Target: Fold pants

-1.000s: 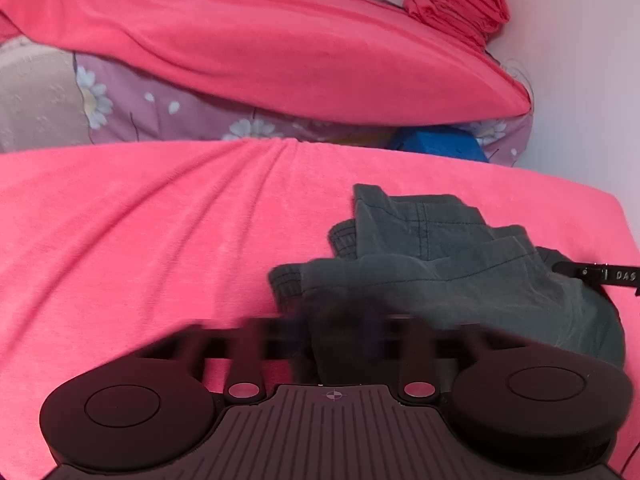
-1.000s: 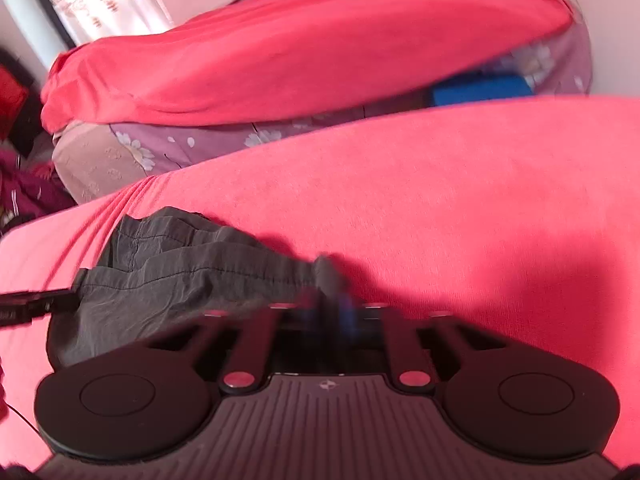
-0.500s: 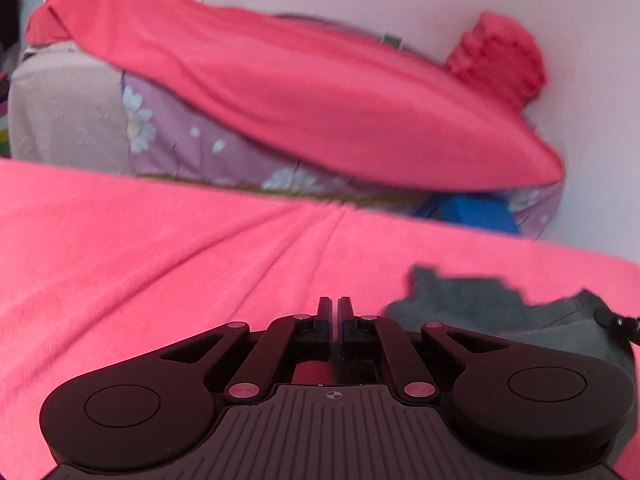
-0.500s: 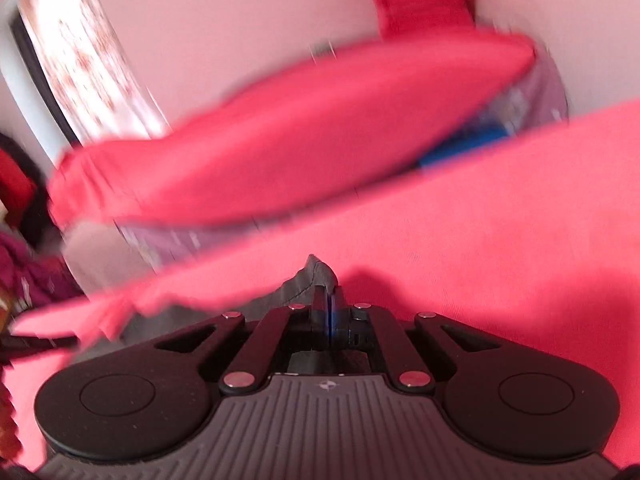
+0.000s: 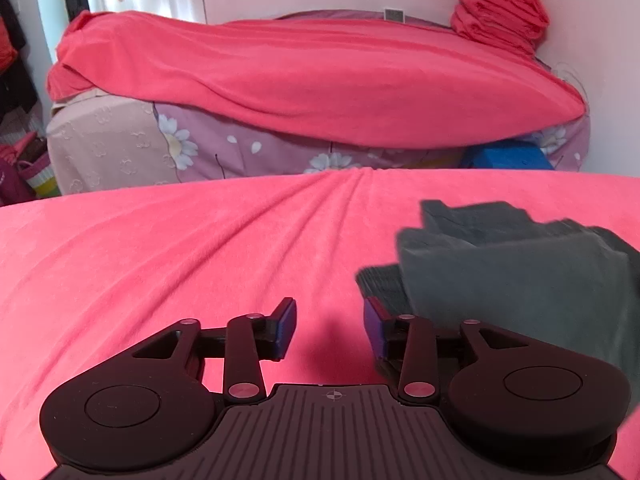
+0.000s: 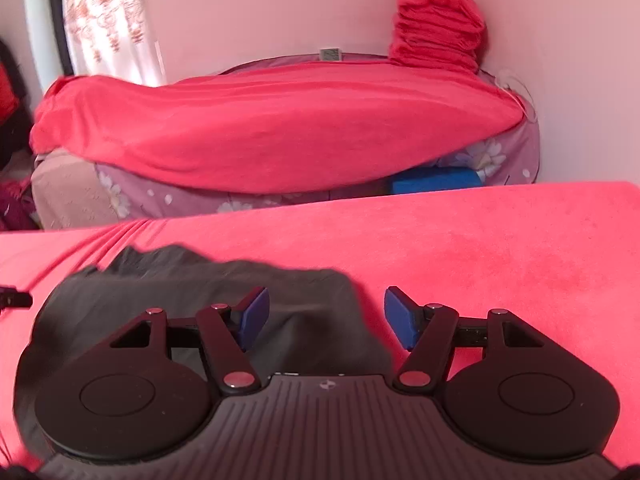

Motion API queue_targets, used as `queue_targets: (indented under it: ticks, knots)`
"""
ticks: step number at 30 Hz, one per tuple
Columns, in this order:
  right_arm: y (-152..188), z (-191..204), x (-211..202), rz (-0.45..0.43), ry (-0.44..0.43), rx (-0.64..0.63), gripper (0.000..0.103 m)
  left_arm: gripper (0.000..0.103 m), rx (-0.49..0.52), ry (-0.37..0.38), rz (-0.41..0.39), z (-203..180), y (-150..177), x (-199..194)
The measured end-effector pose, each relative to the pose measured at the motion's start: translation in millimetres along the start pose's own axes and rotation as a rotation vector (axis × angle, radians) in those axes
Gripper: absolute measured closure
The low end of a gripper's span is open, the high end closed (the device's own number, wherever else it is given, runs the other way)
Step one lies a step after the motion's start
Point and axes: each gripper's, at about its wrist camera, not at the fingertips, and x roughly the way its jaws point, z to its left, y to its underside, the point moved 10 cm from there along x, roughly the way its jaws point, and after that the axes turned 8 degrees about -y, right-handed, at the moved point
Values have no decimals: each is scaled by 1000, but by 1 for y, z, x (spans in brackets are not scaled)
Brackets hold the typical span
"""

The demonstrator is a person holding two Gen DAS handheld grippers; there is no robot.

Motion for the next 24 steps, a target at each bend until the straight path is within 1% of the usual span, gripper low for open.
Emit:
queue_targets:
  ticks: [2,6,10,12,16,24]
  knots:
    - [9,14,-9,7,-2,-28,32,0,-9,7,-2,-3,7,-15]
    - [28,40,-26,24,-25,-80,28,0,-2,-4,-3,-10,24,-41]
    - [49,55,-38,58,-42,-56,28,0,-3,-8,6,-21,45,-62]
    - [60,59,-42,76,-42,-58,28,0,4,-22,24,-27,56,-67]
    - [75,63,-49,97,-40,-45,28,0,14,-12,38,-40,75,-76]
    - [93,70,-56,125,-49,-48,28,0,14,7,70,-60,94,-80]
